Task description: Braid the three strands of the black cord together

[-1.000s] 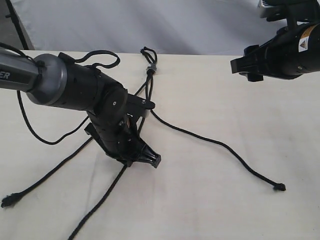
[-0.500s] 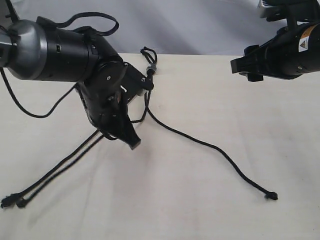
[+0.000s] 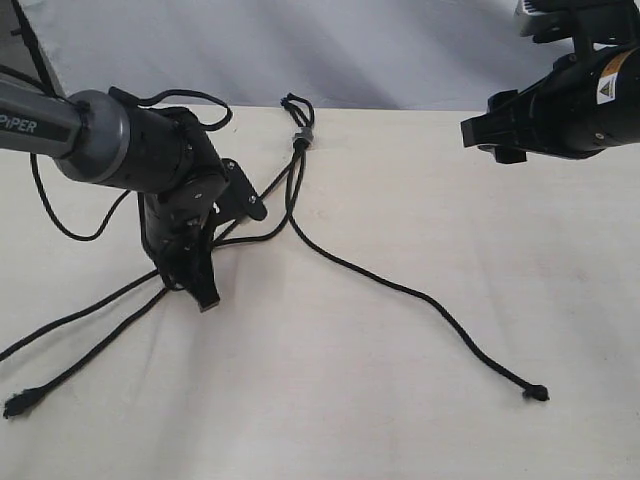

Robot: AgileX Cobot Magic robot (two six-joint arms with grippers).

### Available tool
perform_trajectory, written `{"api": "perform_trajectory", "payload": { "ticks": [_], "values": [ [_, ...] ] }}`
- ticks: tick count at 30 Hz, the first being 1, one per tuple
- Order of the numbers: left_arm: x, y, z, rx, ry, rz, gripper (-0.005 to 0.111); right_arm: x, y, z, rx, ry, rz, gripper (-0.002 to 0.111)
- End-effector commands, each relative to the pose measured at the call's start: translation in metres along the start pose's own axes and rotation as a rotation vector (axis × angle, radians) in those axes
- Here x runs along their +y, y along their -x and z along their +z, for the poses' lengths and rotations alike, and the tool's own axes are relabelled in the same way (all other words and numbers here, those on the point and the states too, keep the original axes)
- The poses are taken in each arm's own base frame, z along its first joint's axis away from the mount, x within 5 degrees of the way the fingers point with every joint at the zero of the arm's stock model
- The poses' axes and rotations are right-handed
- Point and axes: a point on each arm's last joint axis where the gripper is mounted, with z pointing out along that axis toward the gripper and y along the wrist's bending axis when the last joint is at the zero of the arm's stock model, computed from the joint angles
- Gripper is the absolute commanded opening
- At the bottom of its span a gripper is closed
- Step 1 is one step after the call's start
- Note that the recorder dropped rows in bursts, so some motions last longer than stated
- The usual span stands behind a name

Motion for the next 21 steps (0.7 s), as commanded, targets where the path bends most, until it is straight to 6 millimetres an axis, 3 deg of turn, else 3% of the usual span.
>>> {"api": "perform_trajectory", "payload": {
  "ticks": [1, 7, 10, 15, 21],
  "values": [
    [-0.025, -0.005, 0.002, 0.041, -0.204, -0.037, 0.0, -0.002, 0.0, -0.001, -0.007, -0.003, 0.004, 0.064],
    [-0.078, -0.009, -0.022, 0.107, -0.663, 0.152, 0.0, -0.002, 0.001, -0.001, -0.013, -0.002, 0.004, 0.064],
    [-0.083, -0.006, -0.032, 0.04, -0.71, 0.256, 0.0, -0.002, 0.001, -0.001, -0.013, -0.002, 0.004, 0.064],
    [-0.045, -0.005, -0.046, -0.103, -0.601, 0.113, 0.0, -0.002, 0.001, -0.001, -0.009, -0.003, 0.004, 0.064],
    [0.021, -0.03, -0.067, -0.271, -0.508, -0.163, 0.0, -0.002, 0.001, -0.001, -0.013, -0.002, 0.004, 0.064]
  ]
}}
